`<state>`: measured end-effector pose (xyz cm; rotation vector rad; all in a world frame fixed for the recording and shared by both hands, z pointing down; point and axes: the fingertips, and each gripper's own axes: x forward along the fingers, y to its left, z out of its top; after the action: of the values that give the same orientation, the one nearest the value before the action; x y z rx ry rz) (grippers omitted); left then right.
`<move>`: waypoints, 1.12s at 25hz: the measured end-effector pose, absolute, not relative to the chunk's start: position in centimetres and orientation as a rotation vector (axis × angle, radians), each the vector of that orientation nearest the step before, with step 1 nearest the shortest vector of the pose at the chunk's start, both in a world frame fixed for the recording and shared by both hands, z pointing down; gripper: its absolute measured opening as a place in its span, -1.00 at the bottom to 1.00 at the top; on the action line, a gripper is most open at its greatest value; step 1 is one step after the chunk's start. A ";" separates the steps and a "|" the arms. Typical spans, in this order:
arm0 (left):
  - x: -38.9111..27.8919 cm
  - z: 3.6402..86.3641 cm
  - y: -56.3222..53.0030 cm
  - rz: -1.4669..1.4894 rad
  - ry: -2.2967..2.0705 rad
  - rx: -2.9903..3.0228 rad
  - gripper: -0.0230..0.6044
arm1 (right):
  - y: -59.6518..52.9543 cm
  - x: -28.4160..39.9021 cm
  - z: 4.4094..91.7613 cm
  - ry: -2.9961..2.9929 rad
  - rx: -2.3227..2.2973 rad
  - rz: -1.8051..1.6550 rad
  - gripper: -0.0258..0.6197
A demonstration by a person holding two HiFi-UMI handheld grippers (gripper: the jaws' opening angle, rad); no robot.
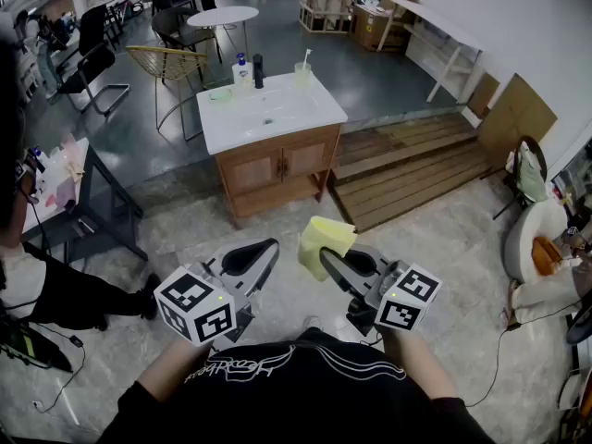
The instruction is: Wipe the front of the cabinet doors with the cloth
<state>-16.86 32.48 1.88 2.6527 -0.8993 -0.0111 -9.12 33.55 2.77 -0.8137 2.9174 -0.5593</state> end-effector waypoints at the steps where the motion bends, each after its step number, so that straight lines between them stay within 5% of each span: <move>1: -16.9 2.1 32.4 -0.011 -0.899 2.652 -0.91 | 33.5 -9.1 3.0 2.916 -0.817 -0.560 -0.80; 18: -17.5 5.2 30.6 0.008 -0.934 2.583 -0.91 | 30.9 -9.0 5.5 2.882 -0.851 -0.706 -0.79; 28: -12.5 11.0 22.0 0.075 -0.992 2.463 -0.91 | 22.1 -3.3 10.6 2.895 -0.846 -0.846 -0.79</move>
<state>-12.54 22.01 10.97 2.4633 -0.9921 0.0749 -3.32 22.05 10.63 -0.8464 2.8952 -0.8464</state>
